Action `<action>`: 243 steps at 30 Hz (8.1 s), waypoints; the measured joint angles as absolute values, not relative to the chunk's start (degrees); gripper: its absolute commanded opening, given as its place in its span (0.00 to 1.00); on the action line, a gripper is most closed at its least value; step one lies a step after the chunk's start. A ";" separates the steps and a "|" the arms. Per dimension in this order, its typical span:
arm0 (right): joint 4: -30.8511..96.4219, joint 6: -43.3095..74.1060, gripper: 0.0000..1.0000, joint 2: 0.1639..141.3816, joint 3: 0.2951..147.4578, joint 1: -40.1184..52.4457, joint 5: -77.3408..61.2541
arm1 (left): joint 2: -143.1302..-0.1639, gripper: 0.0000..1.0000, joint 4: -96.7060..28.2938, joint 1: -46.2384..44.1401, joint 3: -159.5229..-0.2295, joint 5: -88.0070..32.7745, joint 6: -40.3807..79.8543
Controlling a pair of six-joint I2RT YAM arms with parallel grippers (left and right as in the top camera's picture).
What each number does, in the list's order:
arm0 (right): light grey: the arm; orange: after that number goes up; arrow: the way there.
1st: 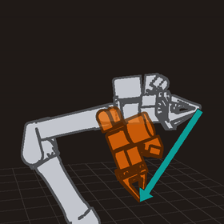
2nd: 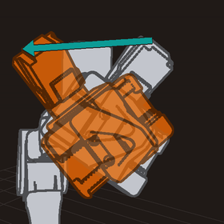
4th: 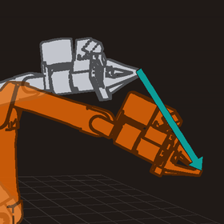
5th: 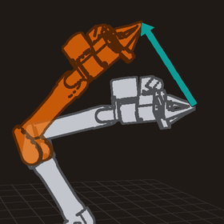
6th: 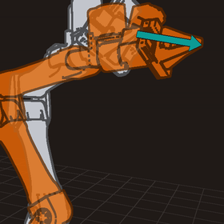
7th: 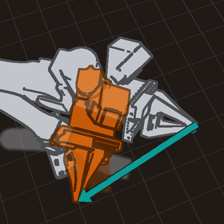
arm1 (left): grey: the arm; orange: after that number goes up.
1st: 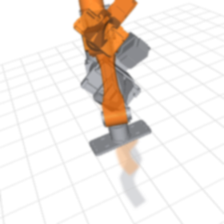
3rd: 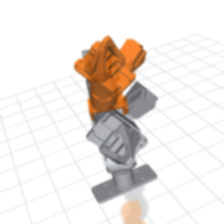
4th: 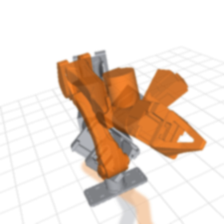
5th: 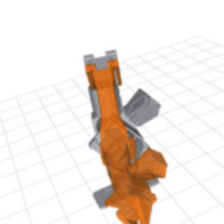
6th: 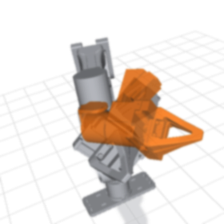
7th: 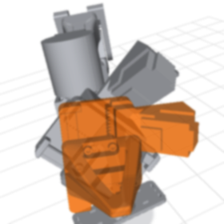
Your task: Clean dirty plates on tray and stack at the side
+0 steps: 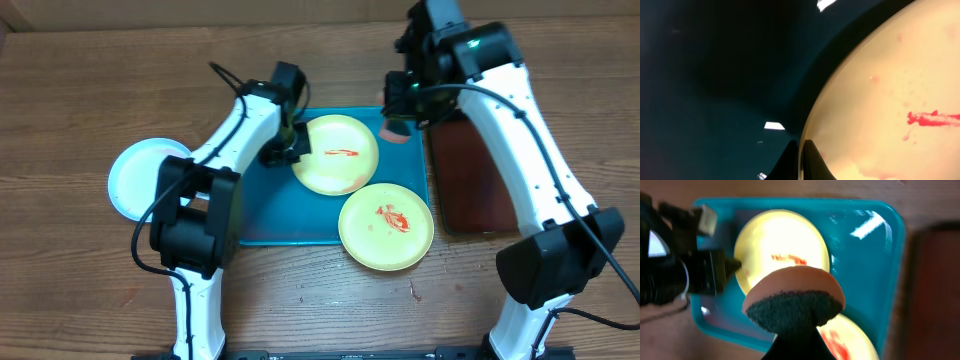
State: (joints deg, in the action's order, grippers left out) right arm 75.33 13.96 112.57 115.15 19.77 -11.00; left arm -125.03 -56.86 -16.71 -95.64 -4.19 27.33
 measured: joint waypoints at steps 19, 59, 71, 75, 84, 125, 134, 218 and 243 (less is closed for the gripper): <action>43.86 22.33 0.04 126.87 106.15 31.24 -15.33 | -125.01 0.04 -57.21 -11.62 -95.61 -6.22 20.78; 40.91 17.67 0.04 135.90 107.48 34.28 5.80 | -125.01 0.04 -56.55 -11.22 -95.61 -7.07 20.36; 46.33 13.21 0.04 135.81 108.01 35.00 17.47 | -125.01 0.04 -56.12 -10.72 -95.61 -9.02 20.36; 49.80 11.73 0.04 135.81 108.75 34.96 21.26 | -125.01 0.04 -56.14 -10.72 -95.61 -8.99 20.36; 56.75 10.39 0.04 136.70 113.10 34.85 24.21 | -125.01 0.04 -56.16 -10.41 -95.61 -8.95 20.36; 53.60 20.21 0.04 137.88 117.32 34.48 -19.38 | -125.01 0.04 -56.36 -9.65 -95.61 -8.10 20.36; 50.39 22.59 0.04 137.88 116.79 34.85 -16.12 | -125.01 0.04 -56.36 -9.65 -95.61 -8.10 20.36; 83.02 15.81 0.04 137.43 138.76 22.63 -4.36 | -125.03 0.04 -54.19 -9.76 -95.50 -8.38 19.31; 83.13 15.33 0.04 137.43 138.76 21.08 -6.74 | -99.00 0.04 -61.76 -16.43 -95.96 23.18 18.87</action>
